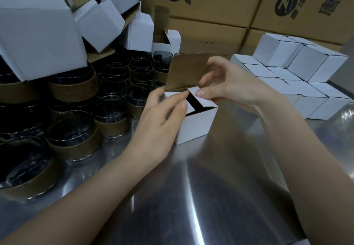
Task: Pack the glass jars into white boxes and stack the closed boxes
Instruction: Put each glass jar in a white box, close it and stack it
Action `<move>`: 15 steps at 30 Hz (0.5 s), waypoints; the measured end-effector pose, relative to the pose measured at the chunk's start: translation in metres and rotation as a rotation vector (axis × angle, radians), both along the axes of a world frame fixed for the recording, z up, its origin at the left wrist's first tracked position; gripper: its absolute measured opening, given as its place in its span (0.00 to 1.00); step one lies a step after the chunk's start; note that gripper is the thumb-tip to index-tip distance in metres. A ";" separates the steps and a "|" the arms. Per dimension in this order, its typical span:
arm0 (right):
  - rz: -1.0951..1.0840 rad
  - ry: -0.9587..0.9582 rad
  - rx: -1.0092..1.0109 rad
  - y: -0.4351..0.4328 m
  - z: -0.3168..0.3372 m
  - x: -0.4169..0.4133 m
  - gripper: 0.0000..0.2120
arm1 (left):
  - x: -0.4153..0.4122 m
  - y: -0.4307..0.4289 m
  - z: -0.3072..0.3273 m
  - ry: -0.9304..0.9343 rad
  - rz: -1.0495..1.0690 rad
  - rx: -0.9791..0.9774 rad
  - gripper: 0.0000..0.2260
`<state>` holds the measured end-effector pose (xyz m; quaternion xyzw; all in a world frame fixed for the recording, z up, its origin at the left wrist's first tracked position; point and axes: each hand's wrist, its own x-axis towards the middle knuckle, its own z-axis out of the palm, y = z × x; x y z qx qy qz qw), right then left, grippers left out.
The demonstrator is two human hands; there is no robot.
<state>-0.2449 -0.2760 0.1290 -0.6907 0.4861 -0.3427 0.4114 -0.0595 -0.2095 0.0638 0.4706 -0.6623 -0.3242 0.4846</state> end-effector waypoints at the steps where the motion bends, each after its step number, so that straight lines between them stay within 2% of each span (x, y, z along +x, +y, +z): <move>1: 0.019 0.012 -0.005 -0.001 -0.002 0.001 0.23 | 0.000 -0.001 0.001 0.041 -0.003 0.003 0.13; 5: 0.084 0.034 -0.010 -0.004 -0.007 0.001 0.17 | -0.001 -0.002 0.001 0.191 -0.017 0.001 0.08; 9: 0.126 0.017 -0.028 -0.006 -0.014 -0.002 0.13 | 0.001 -0.001 0.002 0.369 -0.082 -0.044 0.21; 12: 0.154 -0.023 -0.021 -0.005 -0.016 -0.002 0.15 | 0.002 -0.001 0.003 0.313 -0.096 -0.022 0.27; 15: 0.221 -0.044 0.046 -0.006 -0.016 -0.008 0.18 | 0.002 -0.001 0.003 0.189 -0.049 -0.035 0.17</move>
